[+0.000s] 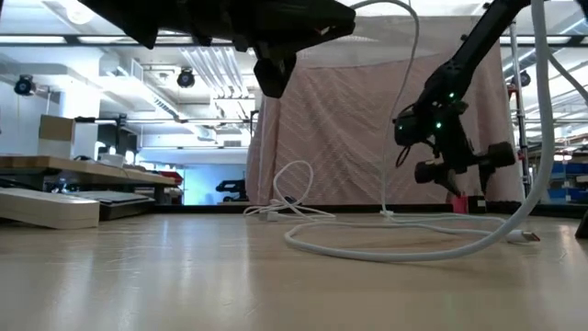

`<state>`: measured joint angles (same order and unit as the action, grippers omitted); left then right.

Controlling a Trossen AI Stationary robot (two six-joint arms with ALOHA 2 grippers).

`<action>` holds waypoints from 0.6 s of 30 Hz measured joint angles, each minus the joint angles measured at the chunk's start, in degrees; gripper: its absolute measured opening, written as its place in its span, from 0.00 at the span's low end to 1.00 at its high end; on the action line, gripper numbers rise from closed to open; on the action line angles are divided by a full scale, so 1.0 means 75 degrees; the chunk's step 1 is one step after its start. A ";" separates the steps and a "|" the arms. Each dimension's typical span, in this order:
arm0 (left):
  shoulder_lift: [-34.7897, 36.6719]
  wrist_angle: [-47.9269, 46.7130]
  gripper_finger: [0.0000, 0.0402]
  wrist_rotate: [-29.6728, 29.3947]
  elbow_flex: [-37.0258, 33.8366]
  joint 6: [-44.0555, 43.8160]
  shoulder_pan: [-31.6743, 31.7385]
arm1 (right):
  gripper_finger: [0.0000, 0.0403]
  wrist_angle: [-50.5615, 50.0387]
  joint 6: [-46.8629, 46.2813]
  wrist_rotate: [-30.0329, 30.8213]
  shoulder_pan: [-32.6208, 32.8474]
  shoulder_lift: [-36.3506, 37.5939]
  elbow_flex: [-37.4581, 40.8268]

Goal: Insert USB
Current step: Insert the white USB cable into the pink charger adapter

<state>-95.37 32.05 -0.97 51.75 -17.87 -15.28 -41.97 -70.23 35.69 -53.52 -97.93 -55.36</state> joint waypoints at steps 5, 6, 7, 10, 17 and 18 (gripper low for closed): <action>0.0000 -0.0008 0.04 0.0000 0.0000 -0.0067 -0.0138 | 0.52 -0.0544 0.0408 -0.0014 0.0000 -0.0574 -0.0597; 0.0000 -0.0011 0.04 -0.0001 0.0000 -0.0038 -0.0153 | 0.52 -0.0597 0.0764 -0.0024 -0.0003 -0.0644 -0.0758; 0.0000 -0.0021 0.04 0.0002 0.0000 -0.0032 -0.0161 | 0.52 -0.0780 0.1052 -0.0019 -0.0002 -0.0694 -0.0945; -0.0002 -0.0021 0.04 0.0002 0.0000 -0.0032 -0.0159 | 0.51 -0.1485 0.1913 0.0041 -0.0021 -0.0821 -0.1617; -0.0003 -0.0138 0.04 -0.0012 0.0000 -0.0029 -0.0153 | 0.54 -0.2183 0.5610 -0.0432 -0.0496 -0.0816 -0.2612; -0.0003 -0.0158 0.04 -0.0013 0.0000 -0.0031 -0.0153 | 0.56 -0.2189 0.5954 -0.0751 -0.0682 -0.0816 -0.2653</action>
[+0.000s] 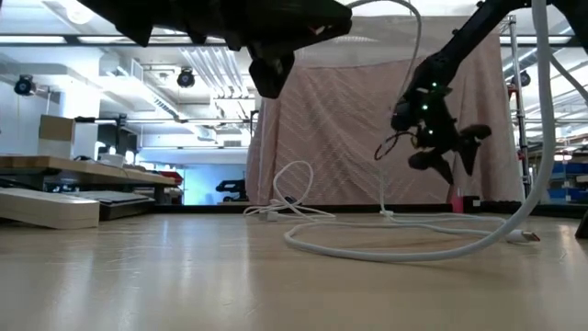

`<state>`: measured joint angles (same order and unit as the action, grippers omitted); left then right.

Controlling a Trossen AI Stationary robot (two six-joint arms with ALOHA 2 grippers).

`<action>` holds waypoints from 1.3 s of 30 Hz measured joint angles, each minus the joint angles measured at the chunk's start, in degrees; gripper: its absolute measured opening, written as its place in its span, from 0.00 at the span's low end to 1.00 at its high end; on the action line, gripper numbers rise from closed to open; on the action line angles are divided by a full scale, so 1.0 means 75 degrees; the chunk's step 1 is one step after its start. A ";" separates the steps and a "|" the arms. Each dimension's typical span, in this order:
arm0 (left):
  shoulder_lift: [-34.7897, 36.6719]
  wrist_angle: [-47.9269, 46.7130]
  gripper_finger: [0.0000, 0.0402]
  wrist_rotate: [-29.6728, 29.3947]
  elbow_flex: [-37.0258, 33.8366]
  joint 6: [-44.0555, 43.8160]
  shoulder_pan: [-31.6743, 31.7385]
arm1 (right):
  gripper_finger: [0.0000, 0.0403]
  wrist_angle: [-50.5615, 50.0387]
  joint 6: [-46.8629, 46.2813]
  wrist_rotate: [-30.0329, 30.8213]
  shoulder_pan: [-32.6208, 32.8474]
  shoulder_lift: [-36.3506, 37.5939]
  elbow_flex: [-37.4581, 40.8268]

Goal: Insert USB
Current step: Insert the white USB cable into the pink charger adapter

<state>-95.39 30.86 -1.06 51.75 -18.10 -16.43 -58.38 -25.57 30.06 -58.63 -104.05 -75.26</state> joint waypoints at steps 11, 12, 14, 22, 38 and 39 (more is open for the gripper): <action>-0.0006 -0.0131 0.04 -0.0202 -0.0003 -0.0078 0.0003 | 0.78 -0.0792 0.1975 -0.2007 -0.0650 -0.0664 -0.1152; -0.0006 -0.0138 0.04 -0.0204 -0.0003 -0.0083 0.0003 | 0.79 -0.0985 0.2053 -0.2045 -0.0648 -0.0848 -0.1312; -0.0006 -0.0127 0.04 -0.0207 -0.0003 -0.0122 0.0003 | 0.80 -0.1266 0.2216 -0.2126 -0.0633 -0.1194 -0.1574; -0.0006 -0.0153 0.04 -0.0207 -0.0003 -0.0210 0.0003 | 0.81 -0.1753 0.2708 -0.1357 -0.0754 -0.2136 -0.2338; -0.0006 -0.0322 0.04 -0.0201 -0.0003 -0.0284 0.0009 | 0.62 -0.3232 0.2967 -0.1259 -0.0911 -0.3451 -0.3643; -0.0006 -0.0319 0.04 -0.0201 -0.0003 -0.0284 0.0009 | 0.61 -0.3377 0.2985 -0.1257 -0.0910 -0.3510 -0.3670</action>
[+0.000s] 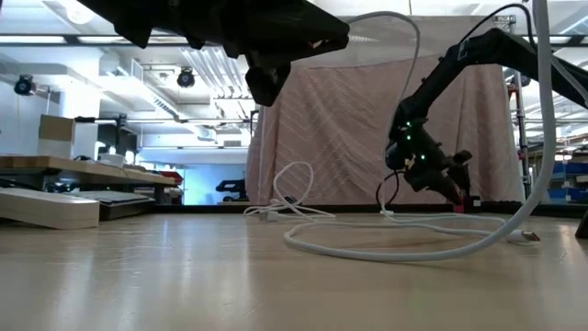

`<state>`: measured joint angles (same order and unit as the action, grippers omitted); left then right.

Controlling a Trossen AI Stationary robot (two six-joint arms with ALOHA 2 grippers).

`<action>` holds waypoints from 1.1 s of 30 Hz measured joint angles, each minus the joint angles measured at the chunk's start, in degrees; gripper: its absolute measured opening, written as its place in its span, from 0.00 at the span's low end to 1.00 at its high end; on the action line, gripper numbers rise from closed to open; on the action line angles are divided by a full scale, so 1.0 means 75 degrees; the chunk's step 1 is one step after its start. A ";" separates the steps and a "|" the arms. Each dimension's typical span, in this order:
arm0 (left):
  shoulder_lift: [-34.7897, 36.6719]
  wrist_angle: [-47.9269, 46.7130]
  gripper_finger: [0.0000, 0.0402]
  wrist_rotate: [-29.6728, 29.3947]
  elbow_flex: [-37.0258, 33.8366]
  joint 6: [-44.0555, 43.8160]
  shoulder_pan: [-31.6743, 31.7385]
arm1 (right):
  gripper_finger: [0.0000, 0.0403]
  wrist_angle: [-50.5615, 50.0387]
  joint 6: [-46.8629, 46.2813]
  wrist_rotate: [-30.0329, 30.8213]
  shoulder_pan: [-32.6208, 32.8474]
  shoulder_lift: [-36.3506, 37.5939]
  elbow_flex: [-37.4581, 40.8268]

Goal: Insert USB
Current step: Insert the white USB cable into the pink charger adapter

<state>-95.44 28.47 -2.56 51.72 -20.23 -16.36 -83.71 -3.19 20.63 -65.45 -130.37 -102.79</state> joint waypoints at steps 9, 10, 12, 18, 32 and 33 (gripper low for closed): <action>0.0000 -0.0003 0.04 0.0002 0.0000 0.0000 0.0006 | 0.50 -0.0231 0.0228 0.0007 0.0044 -0.0080 -0.0017; 0.0000 0.0000 0.04 0.0002 0.0000 0.0000 0.0009 | 0.49 -0.0240 0.0278 -0.0052 0.0052 -0.0067 -0.0012; 0.0000 0.0000 0.04 0.0002 0.0000 0.0000 0.0009 | 0.48 -0.0252 0.0378 -0.0241 0.0061 -0.0014 -0.0002; 0.0000 -0.0008 0.04 0.0002 0.0000 0.0000 0.0009 | 0.44 -0.0288 0.0438 -0.1354 0.0133 0.0047 -0.0002; 0.0000 -0.0045 0.04 0.0002 0.0000 -0.0006 0.0009 | 0.46 0.0101 0.0383 -0.1359 0.0836 0.0079 0.0164; 0.0000 -0.0056 0.04 0.0002 0.0000 -0.0006 0.0009 | 0.46 0.0124 0.0371 -0.1378 0.0884 0.0079 0.0164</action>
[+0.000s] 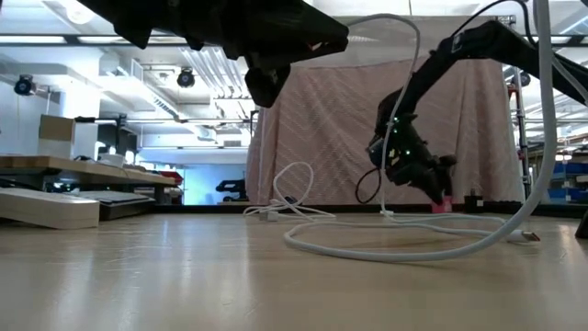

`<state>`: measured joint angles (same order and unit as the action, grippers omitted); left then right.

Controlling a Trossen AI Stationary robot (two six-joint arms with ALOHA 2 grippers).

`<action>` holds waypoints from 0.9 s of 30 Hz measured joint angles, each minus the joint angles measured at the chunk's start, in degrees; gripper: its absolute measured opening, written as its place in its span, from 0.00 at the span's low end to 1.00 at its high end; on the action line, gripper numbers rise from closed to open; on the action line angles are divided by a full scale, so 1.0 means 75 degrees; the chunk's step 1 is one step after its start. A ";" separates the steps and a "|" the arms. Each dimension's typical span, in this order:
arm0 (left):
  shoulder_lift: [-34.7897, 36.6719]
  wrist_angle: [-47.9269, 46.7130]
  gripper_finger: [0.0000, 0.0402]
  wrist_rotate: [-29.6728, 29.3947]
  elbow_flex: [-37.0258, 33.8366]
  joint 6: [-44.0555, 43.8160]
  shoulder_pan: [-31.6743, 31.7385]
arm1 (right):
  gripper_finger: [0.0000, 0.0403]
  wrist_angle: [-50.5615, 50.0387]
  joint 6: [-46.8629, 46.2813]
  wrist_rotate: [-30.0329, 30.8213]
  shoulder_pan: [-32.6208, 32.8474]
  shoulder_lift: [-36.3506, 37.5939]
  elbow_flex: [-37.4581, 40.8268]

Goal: Insert USB
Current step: Insert the white USB cable into the pink charger adapter

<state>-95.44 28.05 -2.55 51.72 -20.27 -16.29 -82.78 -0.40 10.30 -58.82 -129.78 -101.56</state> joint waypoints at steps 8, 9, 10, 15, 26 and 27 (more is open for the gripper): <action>0.0003 -0.0030 0.04 0.0003 0.0000 0.0000 0.0000 | 0.52 0.0231 0.0084 -0.0722 0.0470 -0.0017 0.0026; 0.0003 -0.0045 0.04 0.0004 0.0000 0.0000 0.0000 | 0.52 0.0219 0.0127 -0.0712 0.0549 -0.0017 0.0026; 0.0003 -0.0058 0.04 0.0006 0.0000 0.0000 0.0000 | 0.52 0.0222 0.0145 -0.0686 0.0623 -0.0017 0.0026; 0.0003 -0.0067 0.04 0.0009 0.0000 0.0000 0.0000 | 0.52 0.0392 0.0063 -0.0641 0.1023 0.0100 0.0021; 0.0003 -0.0067 0.04 0.0015 0.0000 -0.0052 0.0000 | 0.35 0.0291 0.0034 -0.1118 0.1798 0.0251 0.0114; 0.0003 -0.0067 0.04 0.0015 0.0000 -0.0055 0.0000 | 0.35 0.0286 0.0063 -0.1119 0.1890 0.0251 0.0155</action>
<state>-95.42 27.55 -2.44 51.72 -20.68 -16.29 -80.64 0.07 1.90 -44.65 -127.90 -100.40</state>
